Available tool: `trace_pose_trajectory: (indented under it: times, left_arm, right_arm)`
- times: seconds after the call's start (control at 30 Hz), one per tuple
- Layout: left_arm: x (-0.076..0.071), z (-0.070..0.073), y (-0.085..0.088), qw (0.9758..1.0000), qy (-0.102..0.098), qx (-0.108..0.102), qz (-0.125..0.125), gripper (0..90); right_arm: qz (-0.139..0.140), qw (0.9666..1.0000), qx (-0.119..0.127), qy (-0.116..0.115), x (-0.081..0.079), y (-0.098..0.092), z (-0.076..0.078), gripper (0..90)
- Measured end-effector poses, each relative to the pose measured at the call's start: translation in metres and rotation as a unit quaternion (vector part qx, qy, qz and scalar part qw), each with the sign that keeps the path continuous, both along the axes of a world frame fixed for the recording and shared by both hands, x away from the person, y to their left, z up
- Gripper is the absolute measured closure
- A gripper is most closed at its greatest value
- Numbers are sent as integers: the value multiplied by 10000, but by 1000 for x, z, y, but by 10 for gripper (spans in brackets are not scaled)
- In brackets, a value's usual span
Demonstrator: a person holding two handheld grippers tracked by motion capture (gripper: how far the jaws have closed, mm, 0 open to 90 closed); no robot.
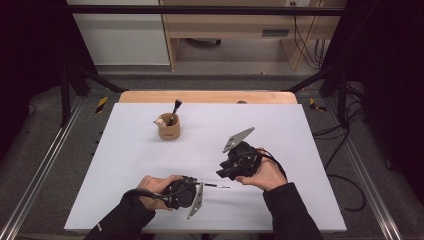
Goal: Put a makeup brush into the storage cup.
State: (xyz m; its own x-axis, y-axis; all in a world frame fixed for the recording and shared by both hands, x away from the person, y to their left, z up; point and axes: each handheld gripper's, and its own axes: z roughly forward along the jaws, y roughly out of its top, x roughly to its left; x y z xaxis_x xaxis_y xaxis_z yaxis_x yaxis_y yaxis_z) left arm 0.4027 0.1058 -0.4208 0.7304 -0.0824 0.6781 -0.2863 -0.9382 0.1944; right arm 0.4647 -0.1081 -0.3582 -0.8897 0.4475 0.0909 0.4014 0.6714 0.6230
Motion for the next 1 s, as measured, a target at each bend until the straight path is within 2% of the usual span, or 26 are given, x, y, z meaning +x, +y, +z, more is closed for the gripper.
trace_pose_trajectory:
  times: [0.17, 0.33, 0.47, 0.57, 0.87, 0.97, 1.0]
  left_arm:
    - [3, 1, 7, 9998, 74, -122, 161, 848]
    - [5, 1, 13, 9990, 174, -241, 331, 848]
    - [8, 2, 19, 9971, 328, -467, 504, 848]
    - [10, 3, 22, 9954, 405, -609, 618, 848]
    - [15, 3, 26, 9868, 719, -1063, 986, 848]
    - [17, 3, 28, 9810, 826, -1347, 1129, 848]
    - [17, 4, 29, 9781, 892, -1453, 1196, 848]
  right_arm:
    - [-424, 9984, 288, -234, 0, -20, 2, 551]
    - [-731, 9948, 558, -444, -1, -33, 3, 453]
    - [-986, 9900, 739, -693, -3, -42, 3, 360]
    - [-1108, 9869, 855, -805, -5, -46, 2, 325]
    - [-1383, 9797, 1086, -962, -9, -56, -5, 222]
    - [-1485, 9763, 1223, -991, -10, -59, -7, 197]
    - [-1515, 9755, 1252, -990, -10, -60, -8, 191]
